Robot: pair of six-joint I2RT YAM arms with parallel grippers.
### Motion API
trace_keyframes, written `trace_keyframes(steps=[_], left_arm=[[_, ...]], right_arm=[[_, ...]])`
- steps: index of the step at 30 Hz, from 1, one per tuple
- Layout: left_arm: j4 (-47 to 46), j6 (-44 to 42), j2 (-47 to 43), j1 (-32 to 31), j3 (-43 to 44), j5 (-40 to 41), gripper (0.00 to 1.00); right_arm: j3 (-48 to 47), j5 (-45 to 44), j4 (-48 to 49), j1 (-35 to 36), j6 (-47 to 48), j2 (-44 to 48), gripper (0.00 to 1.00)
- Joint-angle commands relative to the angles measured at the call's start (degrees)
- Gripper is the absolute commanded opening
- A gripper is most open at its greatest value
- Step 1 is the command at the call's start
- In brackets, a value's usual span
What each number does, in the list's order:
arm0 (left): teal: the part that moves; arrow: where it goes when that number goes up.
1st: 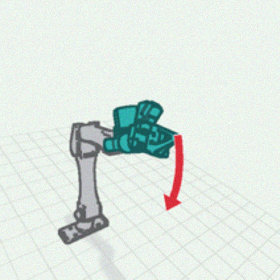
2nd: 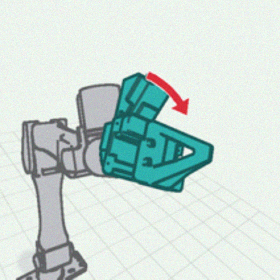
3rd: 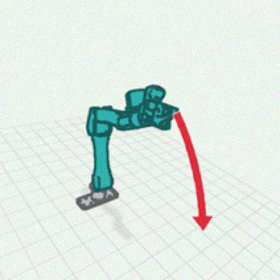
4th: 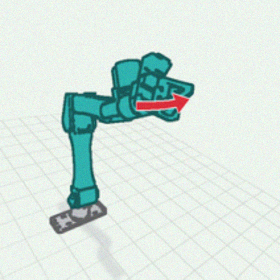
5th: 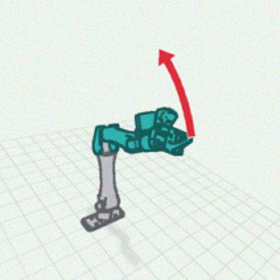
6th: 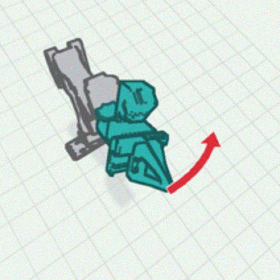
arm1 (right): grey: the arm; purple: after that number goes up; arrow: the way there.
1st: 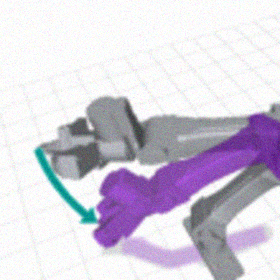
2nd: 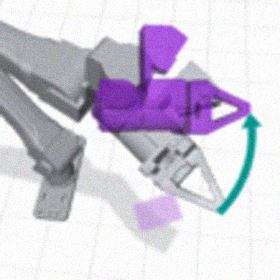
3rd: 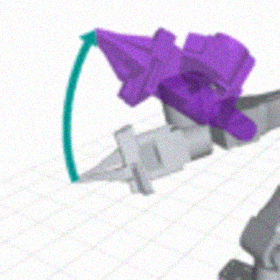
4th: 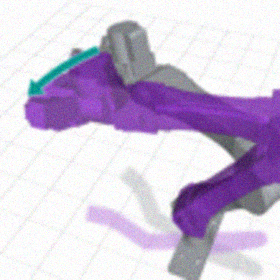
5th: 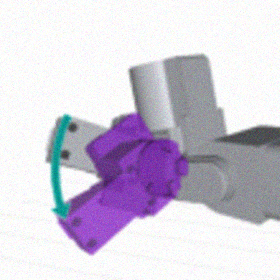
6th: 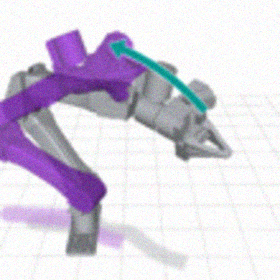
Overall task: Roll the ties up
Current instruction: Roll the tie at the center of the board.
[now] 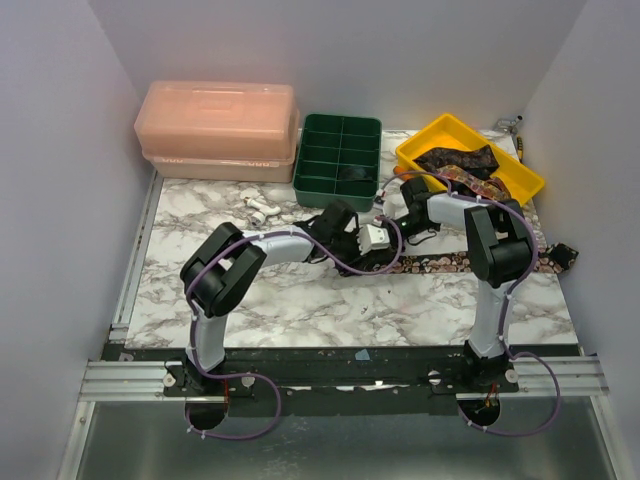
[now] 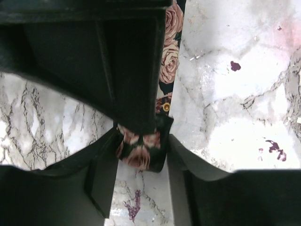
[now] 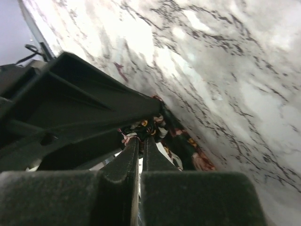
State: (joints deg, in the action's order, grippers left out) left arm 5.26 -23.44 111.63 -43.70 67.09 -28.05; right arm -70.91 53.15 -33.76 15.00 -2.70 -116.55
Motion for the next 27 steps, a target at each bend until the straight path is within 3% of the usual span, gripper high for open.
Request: trace_keyframes(steps=[1, 6, 13, 21, 27], left_arm=[[6.1, 2.5, 2.3, 2.1, -2.5, -1.7, 0.51], [-2.7, 2.6, 0.3, 3.6, -4.9, -5.7, 0.60], [-21.4, 5.6, -1.6, 4.0, -10.8, -12.5, 0.64], [-31.5, 9.9, 2.3, 3.7, -13.0, -13.5, 0.53], [-33.0, 9.9, 3.9, 3.0, -13.0, -12.1, 0.51]], right_arm=[[-0.1, -15.6, -3.1, -0.2, 7.5, -3.8, 0.00], [-0.4, -18.8, -3.8, -0.2, 7.5, -5.6, 0.00], [-0.2, -20.6, -4.2, -0.2, 8.5, -6.0, 0.00], [0.3, -20.6, -3.9, -0.2, 9.8, -7.2, 0.01], [1.0, -21.9, -2.5, -0.1, 10.2, -8.0, 0.01]])
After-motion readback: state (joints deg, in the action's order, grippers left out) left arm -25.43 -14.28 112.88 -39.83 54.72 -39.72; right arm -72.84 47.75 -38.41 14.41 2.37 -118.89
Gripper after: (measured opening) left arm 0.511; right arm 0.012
